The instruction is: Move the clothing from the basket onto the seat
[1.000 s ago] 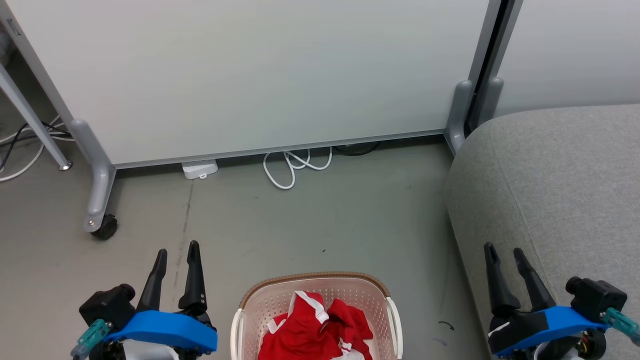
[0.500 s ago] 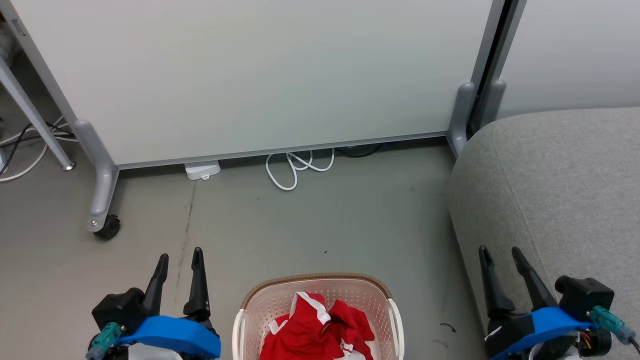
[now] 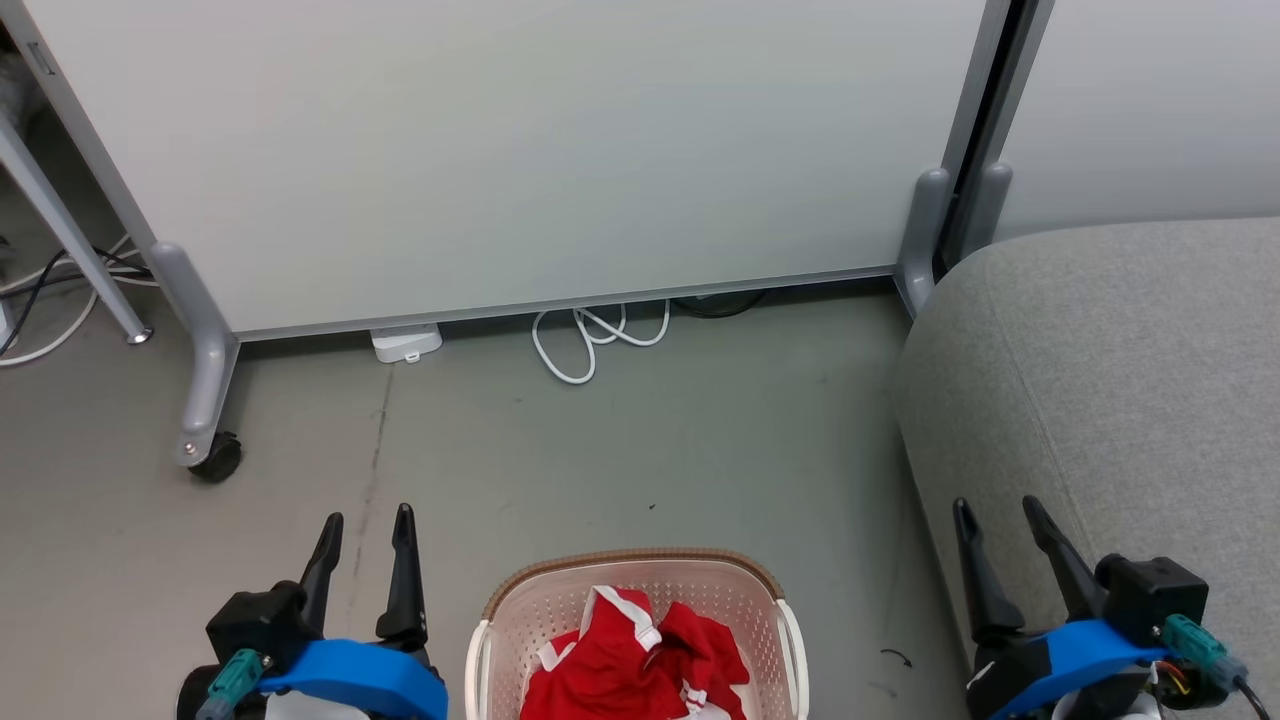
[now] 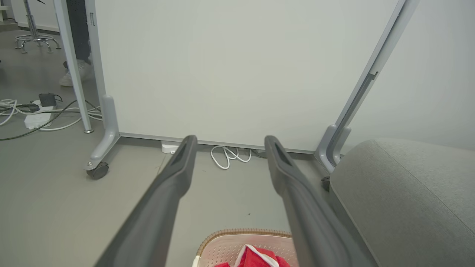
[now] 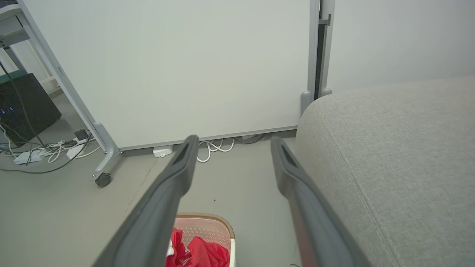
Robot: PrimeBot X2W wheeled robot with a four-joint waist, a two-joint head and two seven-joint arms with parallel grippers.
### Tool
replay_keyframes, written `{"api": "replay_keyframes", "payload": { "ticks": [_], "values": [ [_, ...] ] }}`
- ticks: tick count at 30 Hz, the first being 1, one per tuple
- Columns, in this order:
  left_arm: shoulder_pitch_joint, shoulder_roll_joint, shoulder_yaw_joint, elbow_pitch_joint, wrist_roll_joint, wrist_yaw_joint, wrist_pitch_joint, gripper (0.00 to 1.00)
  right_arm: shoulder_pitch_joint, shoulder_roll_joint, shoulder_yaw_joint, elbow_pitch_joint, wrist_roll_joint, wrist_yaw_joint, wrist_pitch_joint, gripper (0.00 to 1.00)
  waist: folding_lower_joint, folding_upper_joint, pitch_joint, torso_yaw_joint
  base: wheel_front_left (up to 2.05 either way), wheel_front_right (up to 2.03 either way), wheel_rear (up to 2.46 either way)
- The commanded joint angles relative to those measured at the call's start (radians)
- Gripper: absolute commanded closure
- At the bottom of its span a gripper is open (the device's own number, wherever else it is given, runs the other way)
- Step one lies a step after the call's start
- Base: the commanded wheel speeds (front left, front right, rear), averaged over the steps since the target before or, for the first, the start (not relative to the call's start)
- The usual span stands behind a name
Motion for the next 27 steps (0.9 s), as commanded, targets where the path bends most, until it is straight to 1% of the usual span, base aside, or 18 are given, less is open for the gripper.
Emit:
{"api": "replay_keyframes", "payload": {
  "ticks": [1, 13, 21, 27],
  "values": [
    [-0.019, 0.003, -0.004, 0.003, 0.018, -0.004, -0.008, 0.0, -0.009, -0.007, -0.001, 0.001, -0.023, 0.002, -0.005, 0.0, 0.0, 0.0, 0.0, 0.0, 0.0, 0.0, 0.0],
    [-0.031, 0.001, -0.018, 0.043, 0.064, -0.012, -0.03, 0.0, -0.013, -0.007, 0.003, 0.01, -0.112, 0.002, -0.023, 0.0, 0.0, 0.0, -0.007, 0.002, 0.0, 0.0, 0.0],
    [-0.033, 0.002, -0.028, 0.052, 0.108, -0.01, -0.045, 0.0, -0.009, -0.008, 0.003, 0.014, -0.17, 0.002, -0.039, 0.0, 0.0, 0.0, -0.011, 0.001, 0.0, 0.0, 0.0],
    [-0.031, 0.001, -0.025, 0.05, 0.096, -0.009, -0.045, 0.0, -0.006, -0.008, 0.005, 0.012, -0.167, 0.002, -0.04, 0.0, 0.0, 0.0, -0.009, 0.001, 0.0, 0.0, 0.0]
  ]
}}
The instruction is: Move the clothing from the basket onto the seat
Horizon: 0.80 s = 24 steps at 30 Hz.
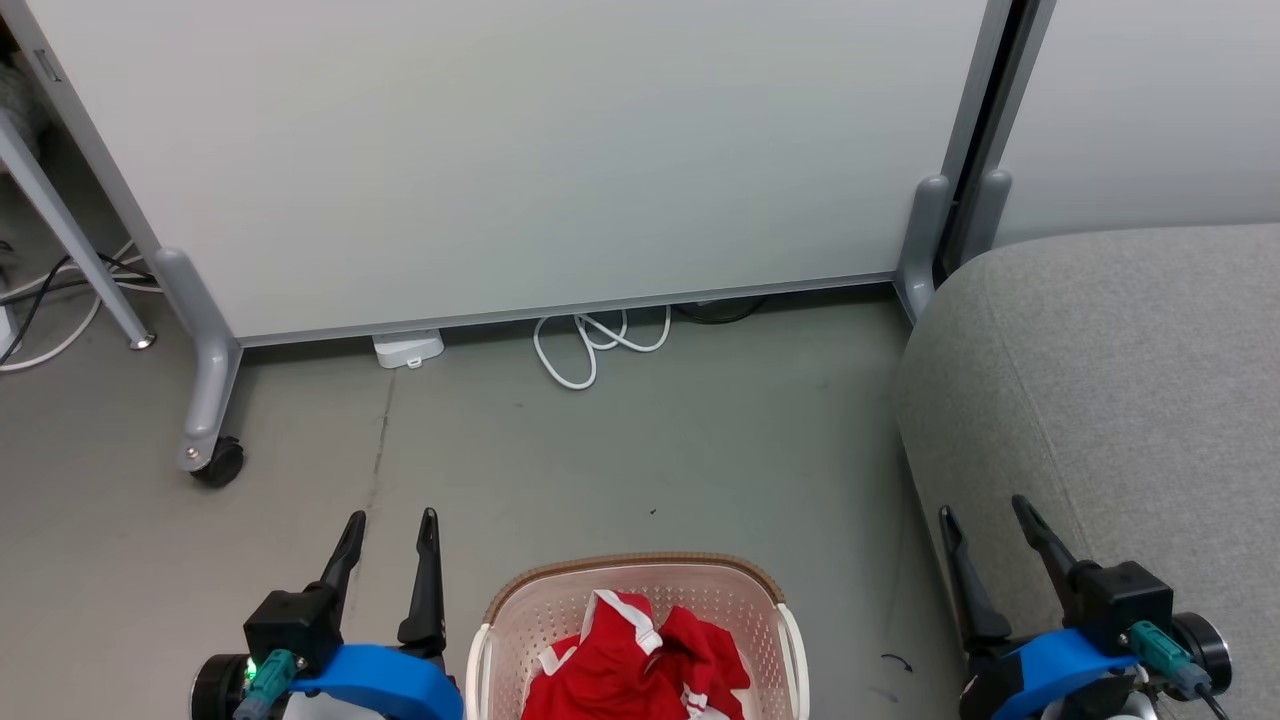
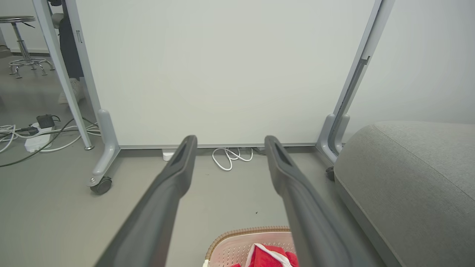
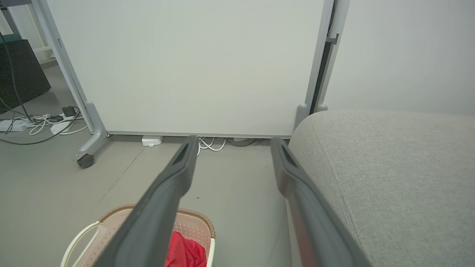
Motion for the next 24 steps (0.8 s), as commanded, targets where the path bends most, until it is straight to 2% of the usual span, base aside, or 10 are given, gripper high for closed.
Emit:
{"api": "replay_keyframes", "payload": {
  "ticks": [1, 13, 24],
  "values": [
    [-0.012, 0.002, 0.001, 0.0, -0.006, 0.0, -0.005, 0.0, -0.005, -0.006, 0.001, 0.0, -0.001, 0.001, -0.005, 0.0, 0.0001, 0.0, 0.001, 0.0, 0.0, 0.0, 0.0],
    [-0.008, -0.001, -0.003, 0.01, -0.024, -0.003, -0.005, 0.0, -0.015, -0.006, 0.017, 0.003, -0.002, 0.001, -0.005, 0.0, 0.0001, 0.0, 0.013, -0.014, 0.0, 0.0, 0.0],
    [-0.08, -0.006, -0.046, 0.104, -0.075, -0.018, 0.021, 0.0, -0.068, -0.006, 0.097, -0.031, 0.012, 0.001, -0.004, 0.0, 0.0001, 0.0, 0.125, -0.111, 0.0, 0.0, 0.0]
  ]
}}
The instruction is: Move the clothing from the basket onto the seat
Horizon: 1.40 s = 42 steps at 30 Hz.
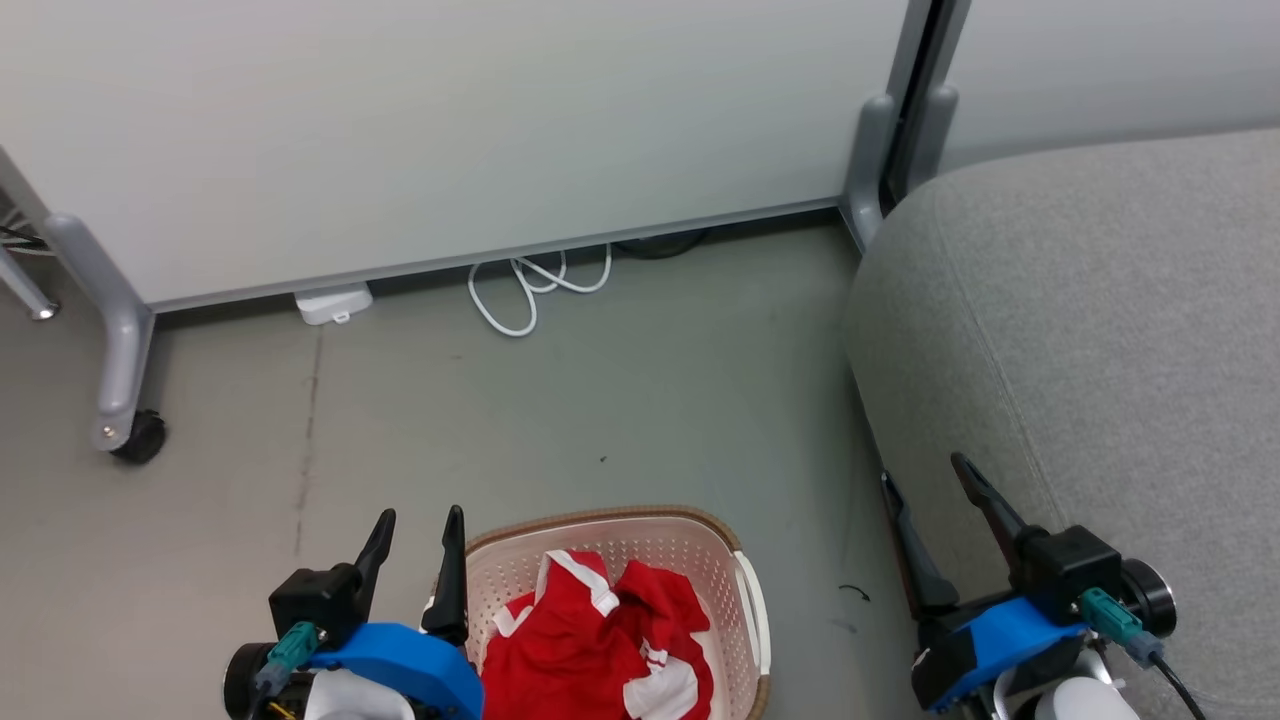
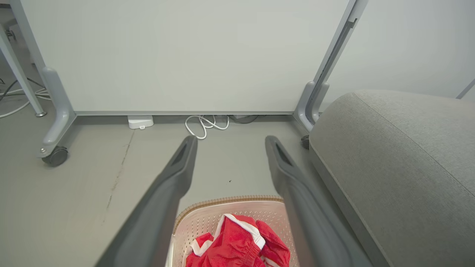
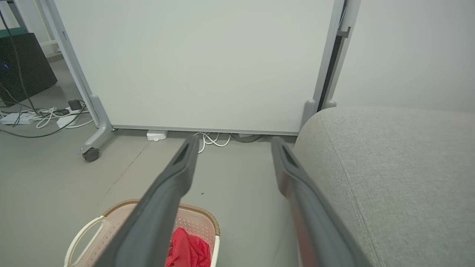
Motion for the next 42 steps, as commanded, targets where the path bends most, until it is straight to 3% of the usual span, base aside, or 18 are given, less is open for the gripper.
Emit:
{"api": "replay_keyframes", "payload": {
  "ticks": [1, 14, 26, 42],
  "values": [
    [-0.031, 0.001, -0.006, 0.02, -0.007, -0.006, 0.005, 0.0, -0.024, -0.005, 0.011, -0.009, 0.006, 0.0, -0.007, 0.0, 0.0, -0.0001, 0.053, -0.046, 0.0, 0.0, 0.0],
    [-0.183, 0.02, -0.013, 0.21, -0.048, -0.011, 0.059, 0.0, -0.134, -0.004, 0.117, -0.038, 0.037, 0.0, -0.046, 0.0, 0.0, -0.0001, 0.286, -0.2, 0.0, 0.0, 0.0],
    [-0.366, 0.064, 0.026, 0.385, -0.093, 0.016, 0.162, 0.0, -0.231, -0.003, 0.19, -0.046, 0.106, 0.0, -0.064, 0.0, 0.0, -0.0001, 0.506, -0.322, 0.0, 0.0, 0.0],
    [-0.491, 0.122, 0.037, 0.533, -0.085, 0.162, 0.245, 0.0, -0.263, -0.003, 0.219, -0.102, 0.176, 0.0, -0.064, 0.0, 0.0, -0.0001, 0.621, -0.366, 0.0, 0.0, 0.0]
  ]
}}
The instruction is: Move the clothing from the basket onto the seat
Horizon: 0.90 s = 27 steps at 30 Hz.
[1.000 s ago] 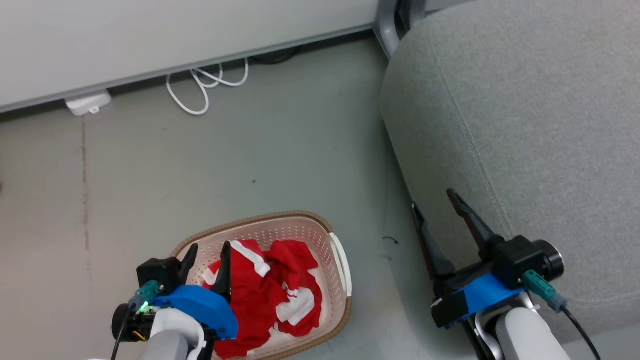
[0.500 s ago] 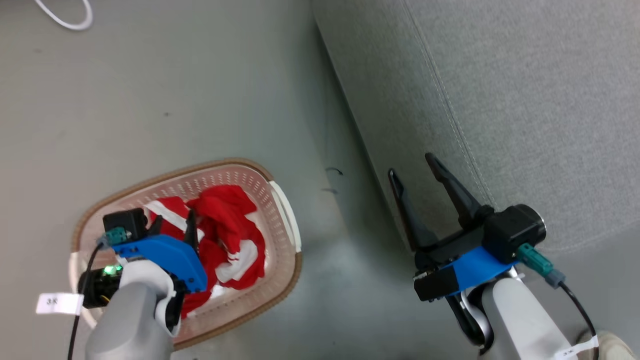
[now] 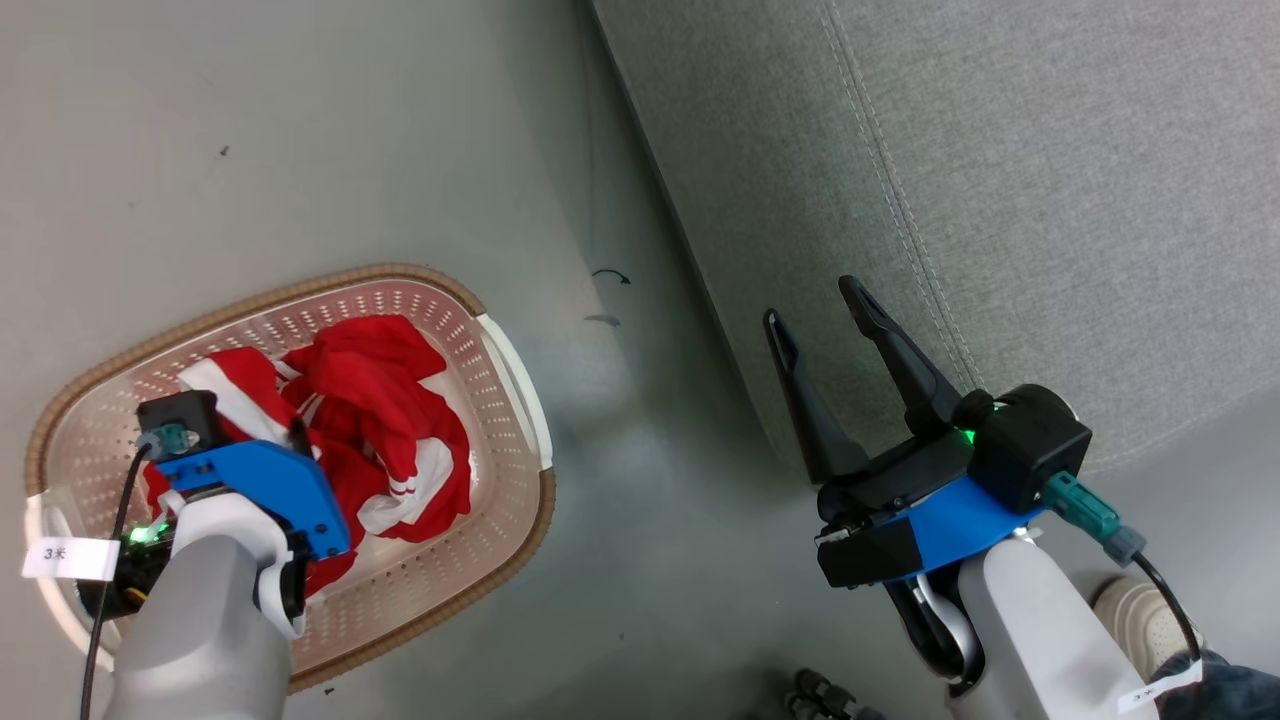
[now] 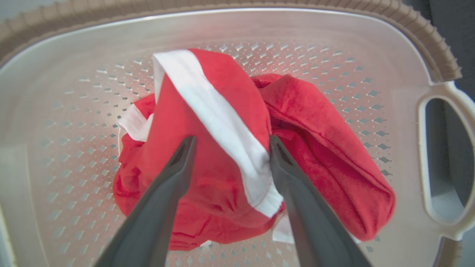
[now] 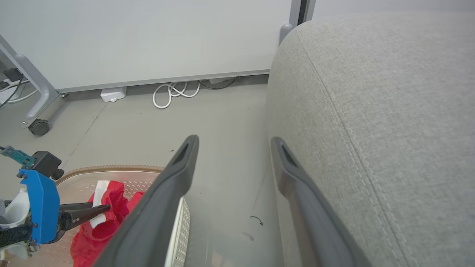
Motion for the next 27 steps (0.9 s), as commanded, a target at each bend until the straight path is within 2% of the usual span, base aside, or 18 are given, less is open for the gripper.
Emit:
{"api": "replay_keyframes", "payload": {
  "ticks": [1, 5, 7, 14, 22, 23, 24, 25, 27],
  "values": [
    [-0.022, 0.008, 0.003, 0.009, 0.0, 0.017, 0.008, 0.0, -0.019, -0.001, 0.002, -0.007, 0.006, 0.0, -0.004, 0.0, -0.0002, 0.0, 0.009, -0.005, 0.0, 0.0, 0.0],
    [-0.039, 0.026, 0.001, 0.044, 0.009, 0.067, 0.03, 0.0, -0.023, -0.001, 0.007, -0.014, 0.021, 0.0, -0.004, 0.0, -0.0002, 0.0, 0.033, -0.017, 0.0, 0.0, 0.0],
    [-0.049, 0.033, 0.0, 0.057, 0.007, 0.076, 0.04, 0.0, -0.024, -0.001, 0.01, -0.017, 0.031, 0.0, -0.004, 0.0, -0.0002, 0.0, 0.046, -0.022, 0.0, 0.0, 0.0],
    [-0.092, 0.038, -0.004, 0.063, -0.008, 0.049, 0.033, 0.0, -0.032, -0.001, 0.013, -0.032, 0.054, 0.0, -0.004, 0.0, -0.0002, 0.0, 0.092, -0.033, 0.0, 0.0, 0.0],
    [-0.129, 0.043, -0.027, 0.093, 0.002, 0.037, 0.043, 0.0, -0.04, -0.001, 0.028, -0.037, 0.075, 0.0, -0.004, 0.0, -0.0002, 0.0, 0.126, -0.036, 0.0, 0.0, 0.0],
    [-0.13, 0.046, -0.032, 0.099, 0.005, 0.032, 0.049, 0.21, -0.04, -0.001, 0.028, -0.038, 0.076, 0.0, -0.004, 0.0, -0.0002, 0.0, 0.128, -0.037, 0.0, 0.0, 0.0],
    [-0.132, 0.049, -0.038, 0.104, 0.008, 0.03, 0.051, 0.63, -0.04, -0.001, 0.029, -0.038, 0.077, 0.0, -0.004, 0.0, -0.0002, 0.0, 0.129, -0.037, 0.0, 0.0, 0.0],
    [-0.134, 0.051, -0.04, 0.111, 0.008, 0.026, 0.058, 1.0, -0.04, -0.001, 0.029, -0.037, 0.077, 0.0, -0.004, 0.0, -0.0002, 0.0, 0.13, -0.037, 0.0, 0.0, 0.0],
    [-0.136, 0.052, -0.044, 0.124, 0.003, 0.016, 0.072, 1.0, -0.039, -0.001, 0.028, -0.036, 0.077, 0.0, -0.004, 0.0, -0.0002, 0.0, 0.13, -0.037, 0.0, 0.0, 0.0]
  ]
}}
